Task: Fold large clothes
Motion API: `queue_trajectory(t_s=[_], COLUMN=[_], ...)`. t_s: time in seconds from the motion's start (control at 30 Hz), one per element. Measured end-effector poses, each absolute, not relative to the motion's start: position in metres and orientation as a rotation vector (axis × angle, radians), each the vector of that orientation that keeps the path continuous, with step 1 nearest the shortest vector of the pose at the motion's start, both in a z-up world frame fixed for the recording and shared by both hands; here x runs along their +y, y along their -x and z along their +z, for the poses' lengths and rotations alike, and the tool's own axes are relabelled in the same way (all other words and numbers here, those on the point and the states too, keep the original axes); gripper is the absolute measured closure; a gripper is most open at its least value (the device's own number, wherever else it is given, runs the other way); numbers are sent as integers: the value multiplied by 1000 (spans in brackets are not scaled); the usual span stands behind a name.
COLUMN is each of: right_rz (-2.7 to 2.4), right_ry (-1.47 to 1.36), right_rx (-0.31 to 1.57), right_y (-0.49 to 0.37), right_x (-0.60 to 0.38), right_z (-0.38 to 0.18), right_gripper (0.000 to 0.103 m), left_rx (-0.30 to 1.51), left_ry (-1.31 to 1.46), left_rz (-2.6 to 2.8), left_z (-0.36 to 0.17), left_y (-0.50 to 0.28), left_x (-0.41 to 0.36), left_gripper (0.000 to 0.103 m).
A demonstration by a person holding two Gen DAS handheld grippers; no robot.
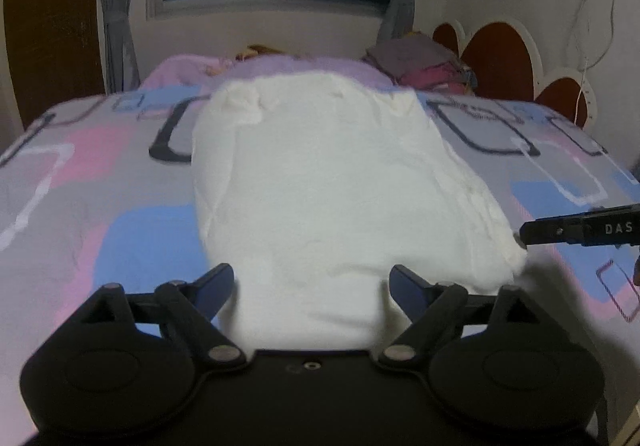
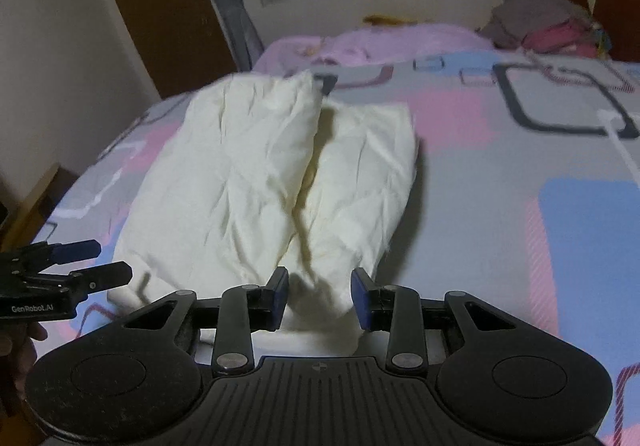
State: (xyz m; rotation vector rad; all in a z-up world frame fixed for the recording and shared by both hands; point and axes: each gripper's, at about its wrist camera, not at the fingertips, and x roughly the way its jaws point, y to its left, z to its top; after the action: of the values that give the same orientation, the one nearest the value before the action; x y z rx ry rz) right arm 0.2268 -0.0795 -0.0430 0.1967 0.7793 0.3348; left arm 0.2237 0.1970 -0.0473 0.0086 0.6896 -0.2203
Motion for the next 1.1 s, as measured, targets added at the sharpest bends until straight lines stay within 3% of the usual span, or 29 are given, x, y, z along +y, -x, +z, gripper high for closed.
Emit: queue_trajectory(t_s=[0.1, 0.27, 0.43, 0.7, 0.77, 1.1], right_rz=[342, 362, 393, 490, 471, 401], right_ry=[-221, -196, -155, -106, -72, -114], right_rx=[725, 674, 690, 762, 791, 870], right_y=[-251, -308, -378, -447, -455, -472], right_x=[-81, -65, -33, 21, 25, 2], right_z=[-25, 2, 9, -12, -25, -103], right_gripper=[68, 68, 68, 68, 68, 69], left_rx=[648, 599, 642, 646, 711, 774], left_ry=[-12, -8, 100, 154, 170, 50], left_rz=[-234, -222, -254, -298, -363, -268], left_z=[-31, -12, -15, -17, -26, -82], left_y=[-246, -304, -374, -443, -451, -461], left_x=[197, 209, 226, 233, 230, 188], left_gripper=[28, 28, 39, 40, 50, 45])
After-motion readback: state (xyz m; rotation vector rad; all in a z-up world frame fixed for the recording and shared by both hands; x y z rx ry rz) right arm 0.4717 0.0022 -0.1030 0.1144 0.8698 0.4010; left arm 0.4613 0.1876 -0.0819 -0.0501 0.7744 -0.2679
